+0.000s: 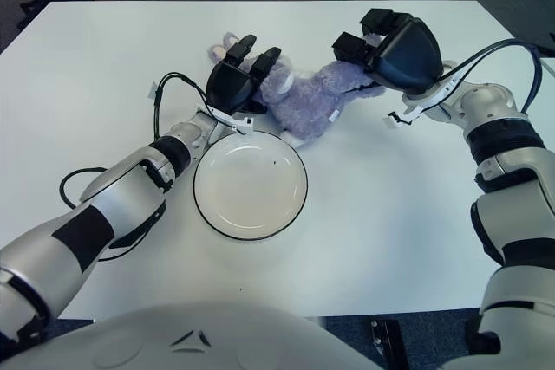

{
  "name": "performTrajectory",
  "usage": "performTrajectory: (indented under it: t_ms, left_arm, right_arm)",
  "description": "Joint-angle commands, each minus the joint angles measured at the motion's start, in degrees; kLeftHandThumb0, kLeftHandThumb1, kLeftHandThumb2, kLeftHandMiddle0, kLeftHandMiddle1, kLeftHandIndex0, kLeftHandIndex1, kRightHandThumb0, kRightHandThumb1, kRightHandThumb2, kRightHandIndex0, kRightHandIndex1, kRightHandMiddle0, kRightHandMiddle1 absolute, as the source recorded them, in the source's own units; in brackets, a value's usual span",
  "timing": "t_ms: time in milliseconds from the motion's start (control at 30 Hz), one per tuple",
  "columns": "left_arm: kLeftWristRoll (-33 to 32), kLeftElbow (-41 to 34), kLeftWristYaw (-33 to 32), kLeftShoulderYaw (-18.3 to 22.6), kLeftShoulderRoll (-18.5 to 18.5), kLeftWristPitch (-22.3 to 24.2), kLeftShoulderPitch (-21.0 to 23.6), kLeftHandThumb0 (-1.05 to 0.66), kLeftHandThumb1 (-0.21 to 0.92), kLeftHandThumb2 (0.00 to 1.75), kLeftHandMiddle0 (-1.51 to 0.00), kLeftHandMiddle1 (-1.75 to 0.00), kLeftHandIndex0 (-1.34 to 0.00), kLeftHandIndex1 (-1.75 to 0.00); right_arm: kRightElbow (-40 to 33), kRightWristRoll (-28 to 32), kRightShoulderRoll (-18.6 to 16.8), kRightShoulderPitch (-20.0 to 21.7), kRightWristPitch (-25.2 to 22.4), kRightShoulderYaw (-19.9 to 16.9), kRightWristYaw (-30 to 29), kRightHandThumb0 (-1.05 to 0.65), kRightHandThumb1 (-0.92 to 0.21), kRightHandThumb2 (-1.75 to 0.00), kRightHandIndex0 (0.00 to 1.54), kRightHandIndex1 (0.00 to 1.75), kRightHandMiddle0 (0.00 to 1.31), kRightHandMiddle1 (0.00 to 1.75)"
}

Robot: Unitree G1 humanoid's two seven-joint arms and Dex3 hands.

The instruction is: Put the doll into the plate.

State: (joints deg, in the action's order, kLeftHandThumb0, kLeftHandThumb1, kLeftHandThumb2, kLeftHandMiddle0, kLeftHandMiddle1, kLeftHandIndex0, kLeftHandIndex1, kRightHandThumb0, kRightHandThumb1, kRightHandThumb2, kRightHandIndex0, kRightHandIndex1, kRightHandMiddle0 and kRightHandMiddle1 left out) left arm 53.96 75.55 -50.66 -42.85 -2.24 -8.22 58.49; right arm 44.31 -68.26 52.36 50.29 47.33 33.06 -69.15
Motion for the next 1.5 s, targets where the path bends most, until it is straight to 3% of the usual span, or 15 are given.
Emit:
performTrajectory:
  t_ms: [0,267,333,433,467,533,733,833,933,1033,1233,1267,1300,1333,1467]
  left_arm:
    - [-0.43,1.04,3.25,-0.01,0.57,1.34,0.49,-0.82,0.88,0.0,-0.35,0.0,-0.39,-0.11]
    - [-0.43,0.92,4.72,-0.06,0.46,0.9,0.74,-0.82,0.88,0.0,-0.34,0.0,-0.4,-0.08]
    - [-0.19,1.02,6.7,-0.49,0.33,-0.01,1.19,-0.78,0.88,0.0,-0.52,-0.07,-0.48,-0.09]
    - [0.13,1.07,8.11,-0.92,0.37,-0.58,1.5,-0.7,0.87,0.0,-0.52,-0.5,-0.6,-0.19]
    - [0.16,1.06,8.3,-0.97,0.39,-0.64,1.54,-0.65,0.87,0.0,-0.48,-0.75,-0.6,-0.34]
    - [0.14,1.03,8.47,-1.01,0.42,-0.68,1.57,-0.6,0.88,0.0,-0.43,-1.02,-0.56,-0.56]
    - [0.24,1.1,9.9,-1.4,0.46,-1.0,1.89,-0.58,0.88,0.0,-0.4,-1.18,-0.53,-0.7]
    - [0.48,1.24,11.88,-1.91,0.53,-1.67,2.38,-0.44,0.9,0.0,-0.4,-1.41,-0.49,-0.87]
    - [-0.05,1.07,12.03,-1.65,0.83,-3.79,2.35,-0.4,0.91,0.07,-0.41,-1.49,-0.54,-1.1]
    - [-0.51,1.04,12.25,-1.36,1.0,-5.21,2.33,-0.11,0.92,0.12,-0.53,-1.45,-0.59,-1.05]
    - [-0.77,1.12,12.3,-1.54,1.06,-5.46,2.4,-0.02,0.92,0.13,-0.57,-1.43,-0.61,-1.04]
    - [-0.91,1.16,12.2,-1.6,1.77,-8.29,2.36,-0.02,0.92,0.13,-0.58,-1.43,-0.61,-1.04]
    - [-0.97,1.22,12.04,-1.71,2.39,-10.65,2.31,-0.01,0.86,0.25,-0.58,-1.43,-0.6,-1.1]
    - [-0.99,1.31,11.9,-1.86,2.86,-12.53,2.3,-0.01,0.67,0.58,-0.59,-1.46,-0.58,-1.27]
    - [-0.98,1.67,11.74,-2.15,3.37,-14.9,2.38,0.0,0.48,0.94,-0.59,-1.55,-0.53,-1.45]
  right_arm:
    - [-2.6,1.87,1.84,-1.25,0.5,-2.0,0.97,-0.31,-0.92,-0.33,1.04,1.75,0.78,1.75]
    - [-5.73,2.22,2.19,-2.99,0.53,-4.12,3.26,-0.32,-0.92,-0.33,1.05,1.75,0.8,1.75]
    - [-7.66,2.97,3.0,-3.77,1.44,-4.93,5.01,-0.32,-0.92,-0.33,1.05,1.75,0.8,1.75]
    - [-9.4,3.47,3.19,-4.62,1.94,-5.84,6.43,-0.32,-0.92,-0.33,1.05,1.75,0.8,1.75]
    - [-9.76,3.57,3.13,-4.88,1.91,-6.13,6.77,-0.32,-0.92,-0.33,1.05,1.75,0.8,1.75]
    - [-10.25,3.75,3.07,-5.25,1.93,-6.64,7.37,-0.32,-0.92,-0.33,1.05,1.75,0.8,1.75]
    - [-11.08,4.22,2.73,-6.25,2.16,-7.99,8.43,-0.32,-0.92,-0.33,1.05,1.75,0.79,1.75]
    - [-11.41,4.81,2.28,-7.02,2.44,-8.77,8.78,-0.31,-0.92,-0.34,1.05,1.75,0.78,1.75]
    - [-11.51,4.9,2.02,-7.43,2.32,-9.2,8.96,-0.31,-0.92,-0.34,1.05,1.75,0.77,1.75]
    - [-11.63,4.88,1.89,-7.67,2.27,-9.49,9.06,-0.31,-0.92,-0.35,1.05,1.75,0.77,1.75]
    - [-11.78,4.84,1.79,-7.86,2.36,-9.91,9.33,-0.31,-0.92,-0.35,1.05,1.75,0.77,1.75]
    - [-11.8,4.89,1.68,-8.04,2.32,-10.02,9.12,-0.31,-0.92,-0.35,1.05,1.75,0.77,1.75]
    - [-11.79,4.93,1.6,-8.18,2.29,-10.09,8.95,-0.32,-0.92,-0.36,1.05,1.75,0.77,1.75]
    - [-11.73,4.91,1.56,-8.27,2.28,-10.14,8.74,-0.32,-0.92,-0.37,1.05,1.75,0.77,1.75]
    - [-11.57,4.74,1.47,-8.35,2.26,-10.19,8.44,-0.33,-0.92,-0.38,1.05,1.75,0.77,1.75]
